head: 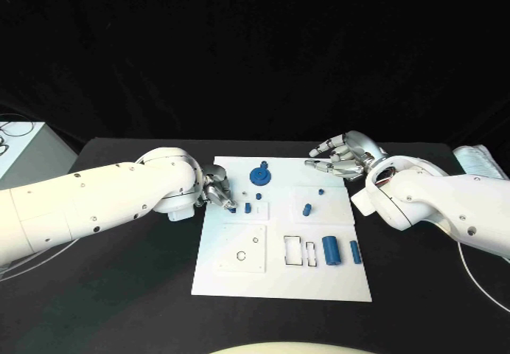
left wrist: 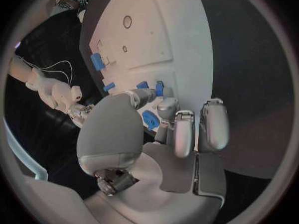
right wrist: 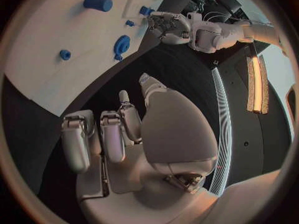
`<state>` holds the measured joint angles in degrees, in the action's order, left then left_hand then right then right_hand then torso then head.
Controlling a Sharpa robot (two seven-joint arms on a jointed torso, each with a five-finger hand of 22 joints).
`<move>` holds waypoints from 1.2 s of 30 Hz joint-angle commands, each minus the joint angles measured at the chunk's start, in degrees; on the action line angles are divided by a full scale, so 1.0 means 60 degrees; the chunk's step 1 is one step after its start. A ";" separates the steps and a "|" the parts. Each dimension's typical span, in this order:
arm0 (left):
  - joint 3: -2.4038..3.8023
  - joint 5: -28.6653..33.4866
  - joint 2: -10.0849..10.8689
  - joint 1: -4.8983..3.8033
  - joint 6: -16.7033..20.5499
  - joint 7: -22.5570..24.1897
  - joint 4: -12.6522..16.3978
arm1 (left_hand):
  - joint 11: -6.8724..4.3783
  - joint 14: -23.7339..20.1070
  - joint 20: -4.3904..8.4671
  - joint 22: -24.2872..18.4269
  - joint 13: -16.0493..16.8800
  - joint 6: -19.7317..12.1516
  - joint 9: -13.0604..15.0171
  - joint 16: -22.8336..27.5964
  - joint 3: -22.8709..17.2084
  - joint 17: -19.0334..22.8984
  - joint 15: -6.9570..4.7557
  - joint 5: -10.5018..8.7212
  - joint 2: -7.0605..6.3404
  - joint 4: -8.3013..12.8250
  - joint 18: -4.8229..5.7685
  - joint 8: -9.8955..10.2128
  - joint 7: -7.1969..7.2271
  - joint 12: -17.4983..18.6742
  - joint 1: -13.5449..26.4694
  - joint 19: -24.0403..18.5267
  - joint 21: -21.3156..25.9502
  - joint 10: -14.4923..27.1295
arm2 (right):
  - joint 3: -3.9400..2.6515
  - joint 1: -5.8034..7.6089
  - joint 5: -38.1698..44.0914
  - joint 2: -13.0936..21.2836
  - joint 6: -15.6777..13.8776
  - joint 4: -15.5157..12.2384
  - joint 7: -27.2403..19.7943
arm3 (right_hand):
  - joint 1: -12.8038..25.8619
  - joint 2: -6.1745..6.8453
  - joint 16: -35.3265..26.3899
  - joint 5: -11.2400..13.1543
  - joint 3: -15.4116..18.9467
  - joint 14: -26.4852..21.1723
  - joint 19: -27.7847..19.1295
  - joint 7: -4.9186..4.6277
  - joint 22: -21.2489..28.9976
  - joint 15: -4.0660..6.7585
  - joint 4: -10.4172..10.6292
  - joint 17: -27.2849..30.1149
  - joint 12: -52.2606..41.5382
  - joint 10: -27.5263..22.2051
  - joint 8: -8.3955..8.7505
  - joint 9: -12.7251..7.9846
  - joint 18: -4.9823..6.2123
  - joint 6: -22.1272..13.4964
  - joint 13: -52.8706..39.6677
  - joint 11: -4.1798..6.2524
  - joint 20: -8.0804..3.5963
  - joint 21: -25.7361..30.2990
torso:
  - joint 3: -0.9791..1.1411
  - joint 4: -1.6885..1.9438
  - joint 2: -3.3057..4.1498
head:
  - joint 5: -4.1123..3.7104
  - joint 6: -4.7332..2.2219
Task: Assemble the parts on the task board
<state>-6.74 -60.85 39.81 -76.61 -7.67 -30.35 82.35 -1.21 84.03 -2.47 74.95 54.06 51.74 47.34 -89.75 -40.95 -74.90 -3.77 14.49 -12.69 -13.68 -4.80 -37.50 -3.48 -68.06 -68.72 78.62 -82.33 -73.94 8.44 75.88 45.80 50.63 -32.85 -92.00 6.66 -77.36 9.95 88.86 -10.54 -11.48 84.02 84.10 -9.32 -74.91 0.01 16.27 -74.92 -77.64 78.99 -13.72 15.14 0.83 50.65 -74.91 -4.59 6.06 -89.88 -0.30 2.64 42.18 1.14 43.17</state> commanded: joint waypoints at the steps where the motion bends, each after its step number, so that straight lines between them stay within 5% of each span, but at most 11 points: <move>1: -0.0010 -0.0072 -0.0003 0.0017 -0.0216 -0.0009 0.0031 | -0.0007 0.0995 0.0005 0.0024 -0.0010 0.0156 0.0816 -0.0041 -0.1605 -0.2516 -0.0066 0.0051 0.0082 0.1527 0.0193 -0.0038 0.0099 -0.0002 0.0027 0.0033 -0.0057 -0.0062 | -0.0001 -0.0010 0.0104 -0.0009 0.0148 -0.0002 -0.0031 | 0.0061 -0.0006 -0.0058 -0.0007 0.0015 0.0855 0.0961 0.0010 -0.2487 -0.0039 0.0023 -0.1987 0.0066 -0.0062 -0.0055 0.0001 -0.0126 -0.0056 -0.0499 0.0019 0.0017 0.0021 | 0.0007 0.0000 0.0004 | -0.0003 -0.0007; 36: -0.0045 -0.0096 -0.0116 0.0077 -0.0442 -0.0024 -0.0041 | -0.0008 0.0995 0.0007 0.0023 -0.0055 0.0154 0.0840 -0.0041 -0.1662 -0.2516 -0.0066 0.0047 0.0071 0.1563 0.0193 -0.0054 0.0100 0.0026 0.0063 0.0029 -0.0056 -0.0048 | -0.0001 -0.0015 0.0104 0.0018 0.0143 -0.0024 -0.0028 | 0.0087 -0.0006 -0.0063 -0.0007 0.0033 0.0854 0.0959 0.0012 -0.2485 -0.0036 0.0021 -0.1980 0.0065 -0.0060 -0.0075 -0.0001 -0.0125 -0.0067 -0.0494 0.0020 0.0014 0.0025 | 0.0012 -0.0014 0.0003 | -0.0044 0.0082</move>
<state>-6.72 -61.30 39.42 -76.58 -8.44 -30.41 82.04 -1.19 84.03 -2.47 74.93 53.75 52.34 50.51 -89.75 -41.11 -74.90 -3.77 14.41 -12.82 -13.83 -4.80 -37.48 -3.26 -68.06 -68.15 78.61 -82.33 -73.94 8.44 75.83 45.84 50.71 -32.71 -92.05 6.76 -77.37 9.95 88.86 -10.54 -11.48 84.02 84.10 -9.32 -74.94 0.01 16.27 -74.91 -77.64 78.99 -13.96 15.14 0.83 50.64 -74.90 -4.59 6.06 -89.88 -0.25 2.59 42.21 0.86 43.59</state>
